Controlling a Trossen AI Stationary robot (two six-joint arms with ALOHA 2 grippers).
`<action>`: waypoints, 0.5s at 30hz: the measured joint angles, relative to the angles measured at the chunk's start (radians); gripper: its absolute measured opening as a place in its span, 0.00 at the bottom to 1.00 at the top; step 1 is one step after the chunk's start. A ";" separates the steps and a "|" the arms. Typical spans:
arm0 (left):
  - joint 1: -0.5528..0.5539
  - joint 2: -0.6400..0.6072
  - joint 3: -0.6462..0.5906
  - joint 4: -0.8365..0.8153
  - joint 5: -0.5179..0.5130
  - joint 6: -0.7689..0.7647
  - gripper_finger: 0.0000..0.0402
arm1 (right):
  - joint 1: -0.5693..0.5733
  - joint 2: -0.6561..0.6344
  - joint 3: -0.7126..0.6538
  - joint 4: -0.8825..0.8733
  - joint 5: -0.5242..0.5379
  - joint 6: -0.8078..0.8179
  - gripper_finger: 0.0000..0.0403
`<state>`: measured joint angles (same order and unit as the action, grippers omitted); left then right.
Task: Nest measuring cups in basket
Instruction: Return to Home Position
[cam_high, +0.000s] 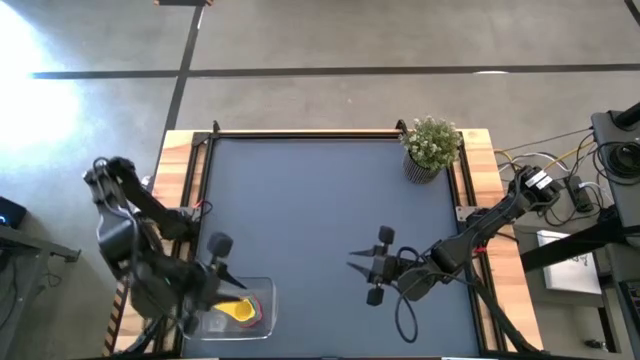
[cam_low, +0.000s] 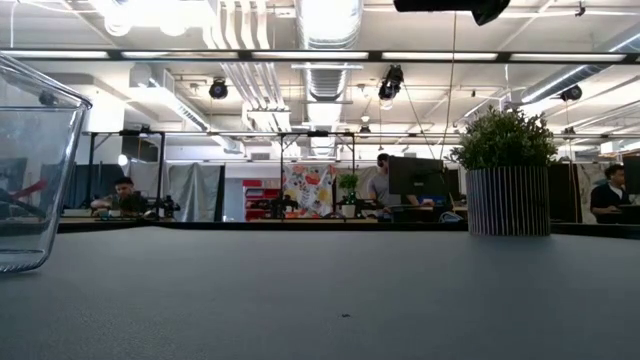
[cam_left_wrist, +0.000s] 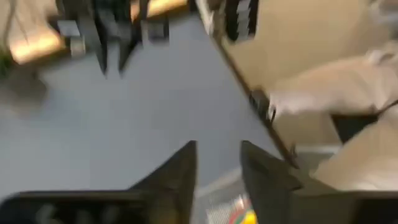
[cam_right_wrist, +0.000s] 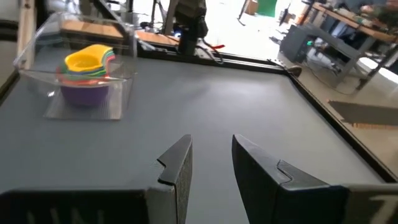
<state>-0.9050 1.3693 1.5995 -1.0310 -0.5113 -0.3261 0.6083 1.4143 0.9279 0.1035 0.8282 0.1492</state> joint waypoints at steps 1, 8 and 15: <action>0.005 -0.027 -0.013 0.035 -0.004 0.041 0.22 | 0.000 0.000 0.000 0.002 -0.010 -0.013 0.25; 0.067 -0.260 -0.202 0.308 -0.014 0.255 0.04 | -0.001 0.000 -0.004 0.084 -0.154 -0.129 0.25; 0.153 -0.481 -0.448 0.518 -0.001 0.334 0.01 | -0.066 -0.042 -0.008 0.211 -0.386 -0.276 0.21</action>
<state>-0.7516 0.8883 1.1515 -0.5132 -0.5121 0.0082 0.5424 1.3722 0.9203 0.3150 0.4417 -0.1264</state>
